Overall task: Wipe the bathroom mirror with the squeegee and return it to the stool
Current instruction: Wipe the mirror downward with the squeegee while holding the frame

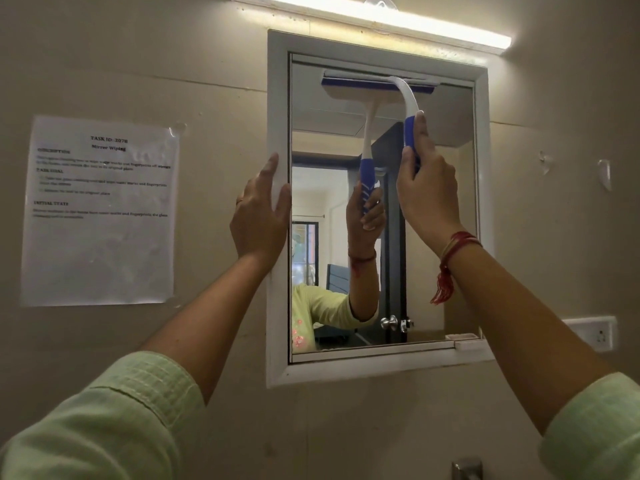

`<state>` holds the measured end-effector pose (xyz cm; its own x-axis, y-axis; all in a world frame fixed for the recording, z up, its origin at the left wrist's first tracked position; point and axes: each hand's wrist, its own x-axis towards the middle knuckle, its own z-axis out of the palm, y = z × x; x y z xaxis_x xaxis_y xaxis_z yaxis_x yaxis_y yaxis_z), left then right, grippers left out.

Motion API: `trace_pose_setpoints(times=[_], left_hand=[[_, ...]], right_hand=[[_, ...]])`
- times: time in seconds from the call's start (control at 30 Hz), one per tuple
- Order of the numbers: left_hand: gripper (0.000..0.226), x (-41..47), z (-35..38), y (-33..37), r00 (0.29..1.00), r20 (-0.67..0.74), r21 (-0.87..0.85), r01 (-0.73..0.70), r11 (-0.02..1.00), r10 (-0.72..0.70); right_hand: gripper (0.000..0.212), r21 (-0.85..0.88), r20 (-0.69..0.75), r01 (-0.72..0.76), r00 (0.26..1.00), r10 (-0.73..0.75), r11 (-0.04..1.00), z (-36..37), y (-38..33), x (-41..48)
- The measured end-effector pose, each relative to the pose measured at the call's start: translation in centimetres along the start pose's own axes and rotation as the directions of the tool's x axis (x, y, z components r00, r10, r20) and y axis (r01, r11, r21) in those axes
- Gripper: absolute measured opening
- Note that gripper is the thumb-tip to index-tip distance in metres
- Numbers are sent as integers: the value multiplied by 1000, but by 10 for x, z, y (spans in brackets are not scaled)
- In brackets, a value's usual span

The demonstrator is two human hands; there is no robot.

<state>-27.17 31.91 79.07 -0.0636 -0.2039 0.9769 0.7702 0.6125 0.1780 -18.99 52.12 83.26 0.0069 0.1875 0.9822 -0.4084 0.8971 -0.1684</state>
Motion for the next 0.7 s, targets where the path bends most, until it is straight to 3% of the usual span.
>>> trace_pose_setpoints(times=[0.7], left_hand=[[47, 1, 1, -1, 999, 28, 9, 21, 1000, -21]], right_hand=[[55, -12, 89, -53, 995, 53, 999, -18, 17, -104]])
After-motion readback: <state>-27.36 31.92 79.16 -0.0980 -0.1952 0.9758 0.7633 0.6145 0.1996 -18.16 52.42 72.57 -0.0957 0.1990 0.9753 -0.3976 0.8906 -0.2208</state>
